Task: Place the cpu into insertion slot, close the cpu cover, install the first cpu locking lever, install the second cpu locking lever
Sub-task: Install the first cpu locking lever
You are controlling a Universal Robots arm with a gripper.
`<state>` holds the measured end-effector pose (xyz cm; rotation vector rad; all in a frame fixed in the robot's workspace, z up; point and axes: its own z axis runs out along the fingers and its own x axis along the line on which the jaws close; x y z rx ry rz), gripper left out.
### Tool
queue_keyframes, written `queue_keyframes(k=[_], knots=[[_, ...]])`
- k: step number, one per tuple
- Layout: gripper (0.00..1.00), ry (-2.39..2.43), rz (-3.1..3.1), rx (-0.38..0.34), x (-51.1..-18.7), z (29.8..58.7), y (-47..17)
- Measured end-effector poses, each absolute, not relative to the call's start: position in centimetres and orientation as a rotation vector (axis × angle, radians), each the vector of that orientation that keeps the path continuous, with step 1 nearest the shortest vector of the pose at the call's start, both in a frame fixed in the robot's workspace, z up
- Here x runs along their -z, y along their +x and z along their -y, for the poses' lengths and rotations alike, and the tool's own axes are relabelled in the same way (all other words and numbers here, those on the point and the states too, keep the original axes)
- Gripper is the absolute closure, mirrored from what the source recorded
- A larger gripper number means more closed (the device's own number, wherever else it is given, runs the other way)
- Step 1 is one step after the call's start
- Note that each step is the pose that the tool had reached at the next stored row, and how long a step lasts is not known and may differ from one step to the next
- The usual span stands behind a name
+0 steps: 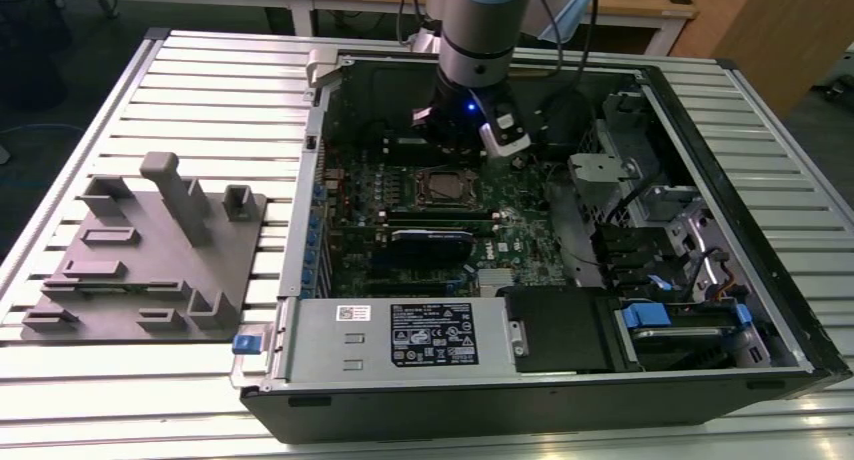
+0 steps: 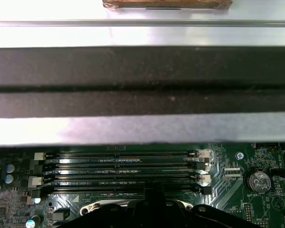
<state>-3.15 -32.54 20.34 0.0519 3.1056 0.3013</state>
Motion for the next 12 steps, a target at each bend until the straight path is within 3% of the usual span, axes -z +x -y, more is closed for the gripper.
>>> queue_keyframes(k=[12], knots=[[0.89,0.052,-3.105,-0.301,-20.4,32.44,-3.27]])
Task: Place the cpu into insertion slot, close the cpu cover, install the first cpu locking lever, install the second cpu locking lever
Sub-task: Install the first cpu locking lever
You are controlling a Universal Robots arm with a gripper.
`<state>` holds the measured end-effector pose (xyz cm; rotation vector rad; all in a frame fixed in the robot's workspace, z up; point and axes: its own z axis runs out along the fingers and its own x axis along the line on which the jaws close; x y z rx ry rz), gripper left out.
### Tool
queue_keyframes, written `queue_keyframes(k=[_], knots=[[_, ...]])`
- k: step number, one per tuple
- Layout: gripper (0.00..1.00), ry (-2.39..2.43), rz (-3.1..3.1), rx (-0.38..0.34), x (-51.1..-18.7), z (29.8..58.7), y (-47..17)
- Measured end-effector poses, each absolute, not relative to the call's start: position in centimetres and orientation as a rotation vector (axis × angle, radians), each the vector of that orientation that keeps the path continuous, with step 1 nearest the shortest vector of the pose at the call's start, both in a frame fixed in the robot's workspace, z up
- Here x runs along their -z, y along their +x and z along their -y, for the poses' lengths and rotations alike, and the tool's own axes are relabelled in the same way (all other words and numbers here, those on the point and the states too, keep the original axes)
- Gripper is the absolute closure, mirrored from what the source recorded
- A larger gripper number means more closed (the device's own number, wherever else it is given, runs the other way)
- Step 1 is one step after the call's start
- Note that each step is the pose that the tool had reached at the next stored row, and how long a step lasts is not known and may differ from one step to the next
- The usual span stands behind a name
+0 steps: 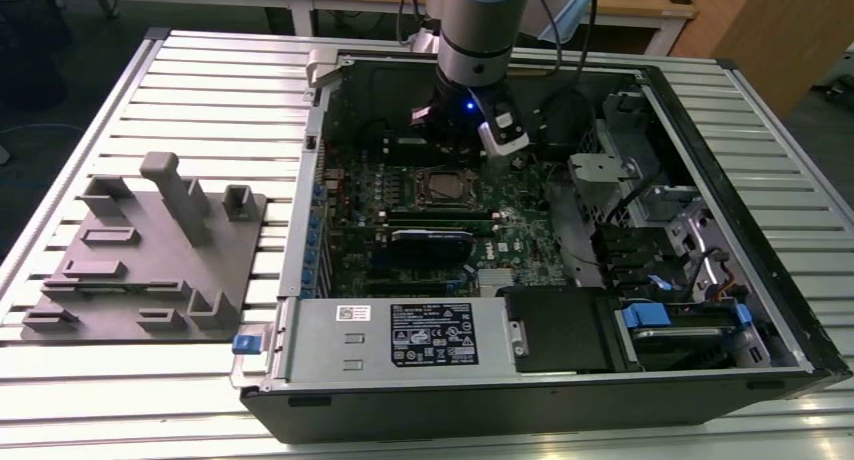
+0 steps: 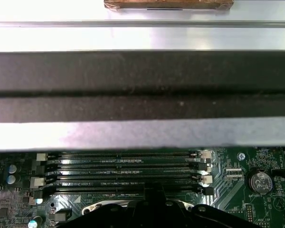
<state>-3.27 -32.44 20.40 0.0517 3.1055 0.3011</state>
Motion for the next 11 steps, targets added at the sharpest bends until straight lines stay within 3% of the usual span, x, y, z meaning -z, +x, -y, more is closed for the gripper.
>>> queue_keyframes(k=[11], knots=[[0.89,0.052,-3.106,-0.301,-20.4,32.11,-3.09]])
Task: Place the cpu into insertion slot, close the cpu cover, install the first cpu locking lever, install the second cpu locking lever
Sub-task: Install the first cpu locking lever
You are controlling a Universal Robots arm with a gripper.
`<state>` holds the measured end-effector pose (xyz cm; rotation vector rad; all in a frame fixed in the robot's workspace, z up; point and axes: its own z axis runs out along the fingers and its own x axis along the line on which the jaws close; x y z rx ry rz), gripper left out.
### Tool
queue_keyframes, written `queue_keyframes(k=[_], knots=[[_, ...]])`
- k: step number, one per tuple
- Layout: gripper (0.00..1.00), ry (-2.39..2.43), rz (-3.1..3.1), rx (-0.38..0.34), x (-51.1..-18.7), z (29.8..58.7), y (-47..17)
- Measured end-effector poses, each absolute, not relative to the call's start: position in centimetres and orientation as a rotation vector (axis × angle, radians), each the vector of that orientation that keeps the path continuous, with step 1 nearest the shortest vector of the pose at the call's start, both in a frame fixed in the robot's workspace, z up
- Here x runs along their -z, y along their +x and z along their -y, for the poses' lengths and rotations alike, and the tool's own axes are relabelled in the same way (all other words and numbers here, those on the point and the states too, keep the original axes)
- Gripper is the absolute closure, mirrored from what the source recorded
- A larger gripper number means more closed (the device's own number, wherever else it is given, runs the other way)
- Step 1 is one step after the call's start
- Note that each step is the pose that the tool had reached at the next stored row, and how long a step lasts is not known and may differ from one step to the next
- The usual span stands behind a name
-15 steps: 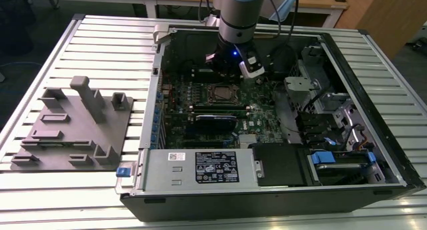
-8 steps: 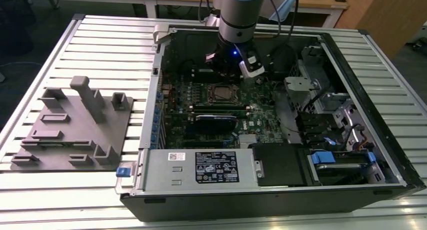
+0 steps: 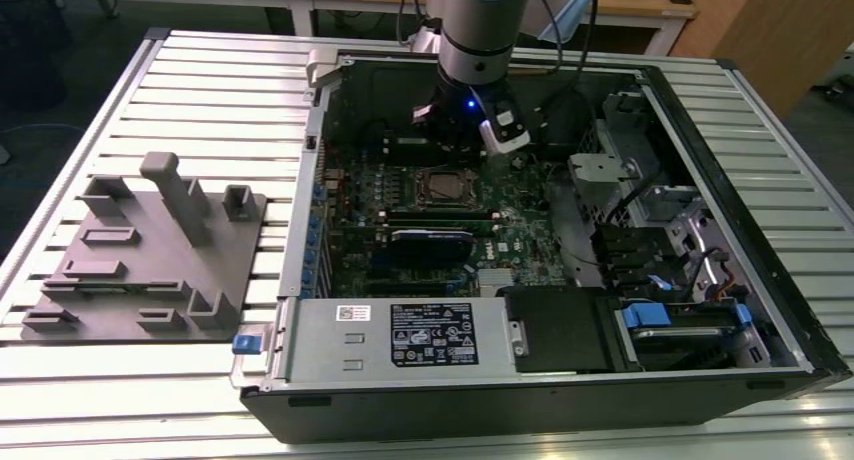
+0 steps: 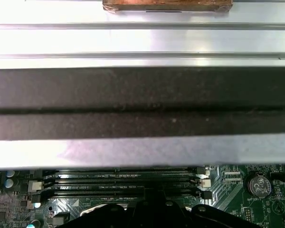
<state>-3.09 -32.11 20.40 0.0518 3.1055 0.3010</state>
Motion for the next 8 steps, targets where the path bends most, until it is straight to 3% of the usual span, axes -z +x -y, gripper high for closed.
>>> queue_keyframes(k=[8], knots=[[0.89,0.052,-3.106,-0.301,-20.38,32.09,-2.87]])
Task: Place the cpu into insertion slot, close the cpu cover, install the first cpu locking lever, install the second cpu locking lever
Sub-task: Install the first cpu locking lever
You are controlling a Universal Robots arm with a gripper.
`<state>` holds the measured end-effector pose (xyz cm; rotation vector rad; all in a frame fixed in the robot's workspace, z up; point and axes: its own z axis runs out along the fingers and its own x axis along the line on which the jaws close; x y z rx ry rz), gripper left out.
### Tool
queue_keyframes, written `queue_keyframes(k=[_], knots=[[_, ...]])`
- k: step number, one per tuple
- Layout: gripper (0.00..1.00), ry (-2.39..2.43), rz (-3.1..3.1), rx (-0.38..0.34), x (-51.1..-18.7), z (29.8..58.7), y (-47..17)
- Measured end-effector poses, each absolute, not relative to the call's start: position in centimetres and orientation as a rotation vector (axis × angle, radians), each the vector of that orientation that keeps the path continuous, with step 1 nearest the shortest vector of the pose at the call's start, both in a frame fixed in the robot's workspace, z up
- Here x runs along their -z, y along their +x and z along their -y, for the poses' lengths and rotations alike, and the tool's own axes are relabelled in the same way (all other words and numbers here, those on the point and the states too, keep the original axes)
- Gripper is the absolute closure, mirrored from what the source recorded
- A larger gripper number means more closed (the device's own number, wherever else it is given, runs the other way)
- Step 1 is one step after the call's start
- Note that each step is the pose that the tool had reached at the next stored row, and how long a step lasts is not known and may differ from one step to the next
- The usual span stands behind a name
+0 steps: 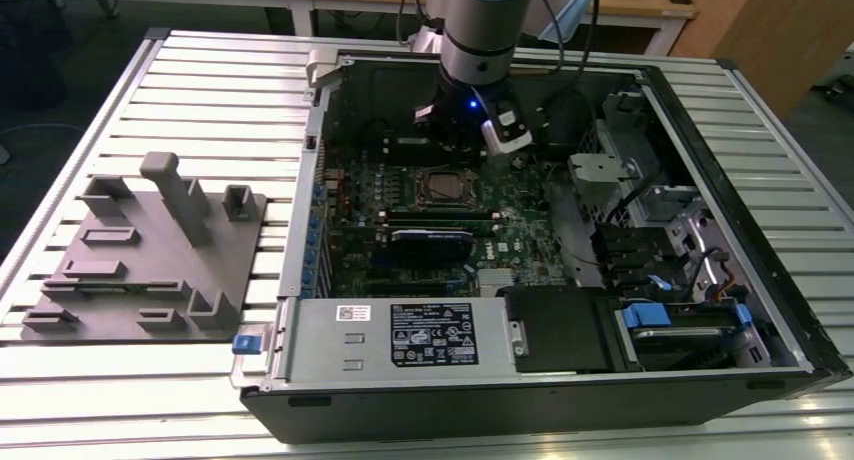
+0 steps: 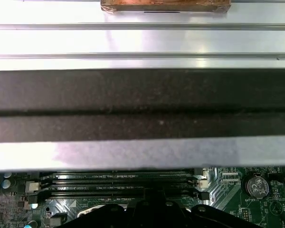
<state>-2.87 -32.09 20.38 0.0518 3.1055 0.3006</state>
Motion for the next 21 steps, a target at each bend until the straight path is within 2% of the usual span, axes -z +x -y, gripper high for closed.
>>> queue_keyframes(k=[21], knots=[[0.89,0.052,-3.106,-0.295,-19.77,32.1,-2.61]])
